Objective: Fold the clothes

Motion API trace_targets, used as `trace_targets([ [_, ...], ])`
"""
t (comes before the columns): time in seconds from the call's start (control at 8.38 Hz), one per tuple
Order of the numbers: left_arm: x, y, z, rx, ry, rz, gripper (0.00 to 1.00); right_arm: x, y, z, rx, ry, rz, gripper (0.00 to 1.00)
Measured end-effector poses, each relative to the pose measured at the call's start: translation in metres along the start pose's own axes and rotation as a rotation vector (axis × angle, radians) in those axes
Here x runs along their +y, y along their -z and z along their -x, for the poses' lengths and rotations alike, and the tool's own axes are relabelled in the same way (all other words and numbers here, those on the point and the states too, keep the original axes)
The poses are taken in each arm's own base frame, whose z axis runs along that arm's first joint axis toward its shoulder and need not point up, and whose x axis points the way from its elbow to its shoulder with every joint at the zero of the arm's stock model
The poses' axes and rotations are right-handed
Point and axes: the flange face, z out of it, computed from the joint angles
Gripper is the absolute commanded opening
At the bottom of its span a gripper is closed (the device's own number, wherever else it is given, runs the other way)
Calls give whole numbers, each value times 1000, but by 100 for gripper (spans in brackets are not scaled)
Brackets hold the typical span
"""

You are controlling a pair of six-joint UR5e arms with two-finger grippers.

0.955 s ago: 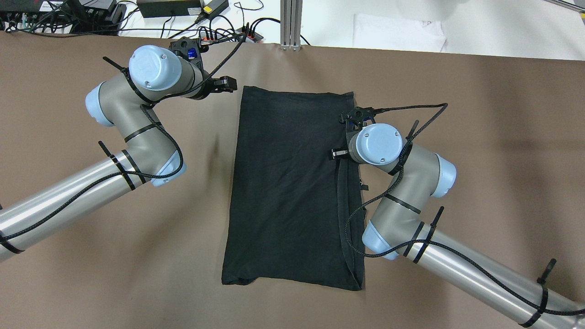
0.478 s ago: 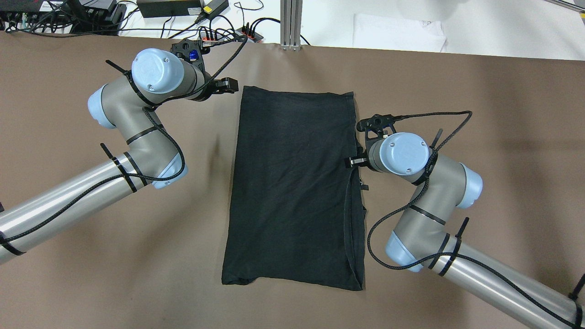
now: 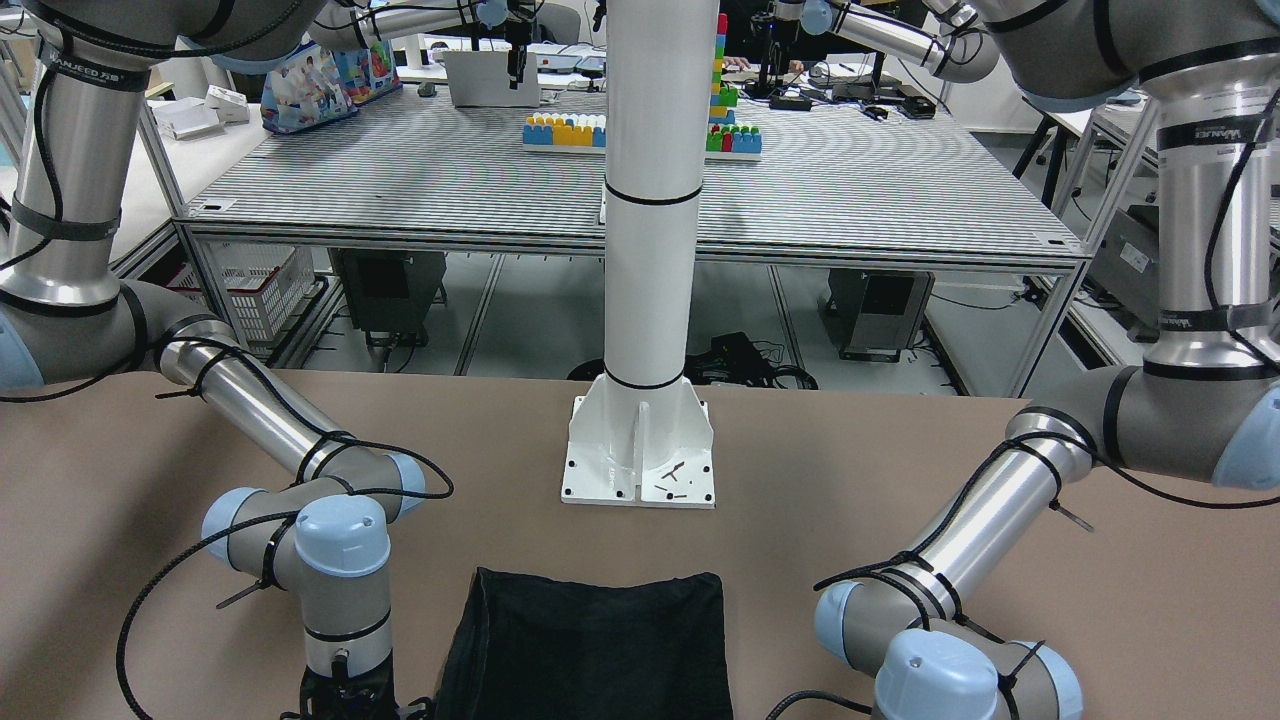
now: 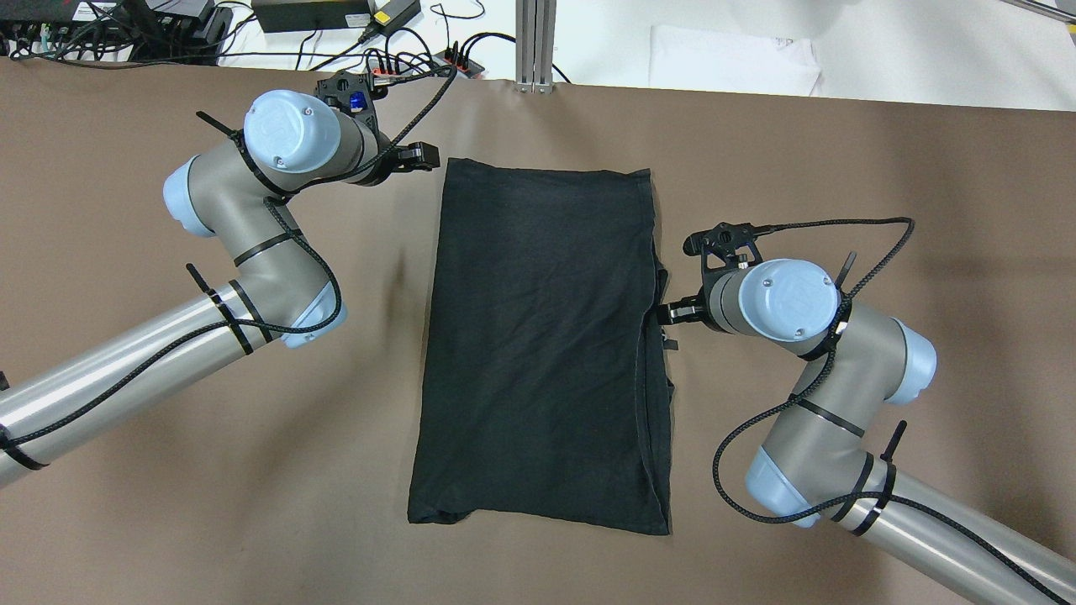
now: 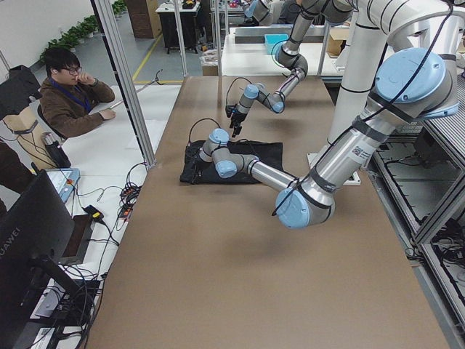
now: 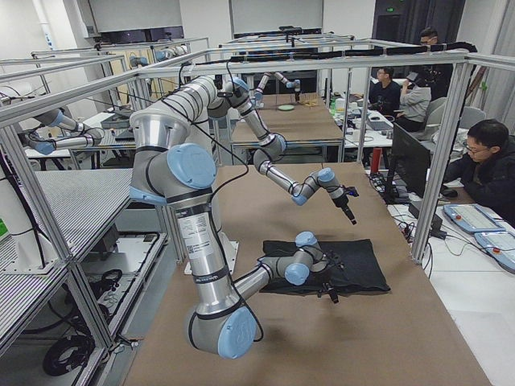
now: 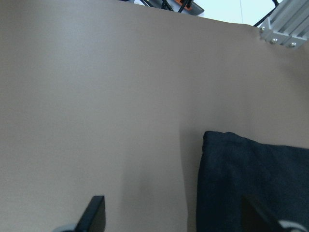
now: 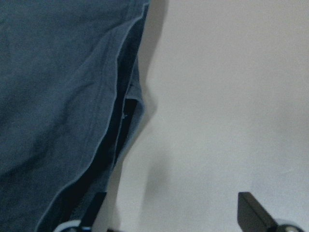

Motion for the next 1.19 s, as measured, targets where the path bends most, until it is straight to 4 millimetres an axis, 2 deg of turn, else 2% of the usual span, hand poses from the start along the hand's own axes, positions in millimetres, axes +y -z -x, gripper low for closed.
trace_targets([
  [0.24,0,1,-2,2,0,-1,100,-9,23,21,-39,-10,11,94],
  [0.48,-1,1,-3,3,1,-1,100,-22,36,55,-83,-73,1,94],
  [0.72,-1,1,-3,4,1,-1,100,-25,48,96,-140,-170,1,94],
  [0.96,-1,2,-3,6,3,-1,100,-14,42,127,-162,-212,27,94],
  [1.19,-2,3,-4,8,5,-4,100,1,30,137,-160,-209,51,94],
])
